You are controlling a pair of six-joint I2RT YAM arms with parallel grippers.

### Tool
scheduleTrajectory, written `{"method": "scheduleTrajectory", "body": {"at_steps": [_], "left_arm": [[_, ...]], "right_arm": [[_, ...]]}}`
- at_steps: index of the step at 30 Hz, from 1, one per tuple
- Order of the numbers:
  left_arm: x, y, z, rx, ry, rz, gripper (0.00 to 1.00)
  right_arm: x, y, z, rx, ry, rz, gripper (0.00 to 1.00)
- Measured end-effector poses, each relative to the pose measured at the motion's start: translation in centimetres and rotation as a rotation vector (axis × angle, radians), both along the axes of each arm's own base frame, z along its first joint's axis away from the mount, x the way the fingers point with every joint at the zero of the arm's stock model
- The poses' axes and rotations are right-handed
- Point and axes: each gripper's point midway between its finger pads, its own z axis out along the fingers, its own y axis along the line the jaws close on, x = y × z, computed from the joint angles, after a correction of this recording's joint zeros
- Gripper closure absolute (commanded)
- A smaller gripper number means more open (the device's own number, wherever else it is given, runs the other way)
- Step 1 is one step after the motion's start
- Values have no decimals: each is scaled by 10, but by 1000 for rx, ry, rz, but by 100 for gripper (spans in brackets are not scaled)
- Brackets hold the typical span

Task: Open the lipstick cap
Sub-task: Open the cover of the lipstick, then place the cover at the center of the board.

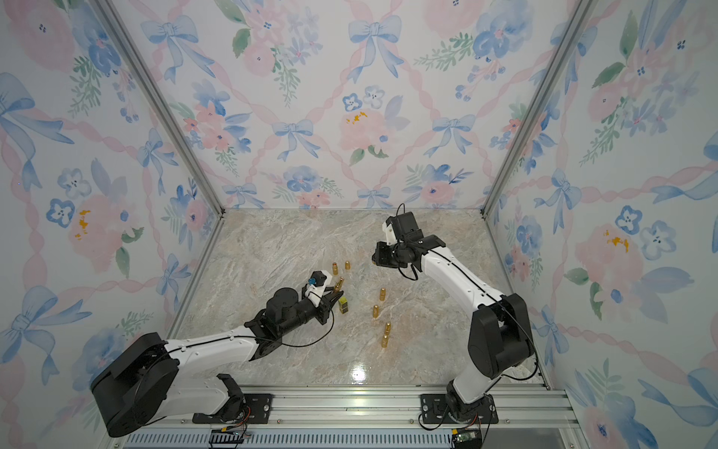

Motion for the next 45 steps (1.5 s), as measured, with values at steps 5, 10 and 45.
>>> {"method": "scheduleTrajectory", "body": {"at_steps": [5, 10, 45], "left_arm": [[9, -5, 8, -10, -9, 18, 100], [17, -9, 9, -14, -2, 34, 100], [24, -11, 4, -3, 7, 54, 100]], "right_arm": [[18, -14, -50, -139, 32, -39, 82], [35, -23, -85, -243, 46, -60, 82], [76, -38, -128, -371, 7, -93, 71]]}}
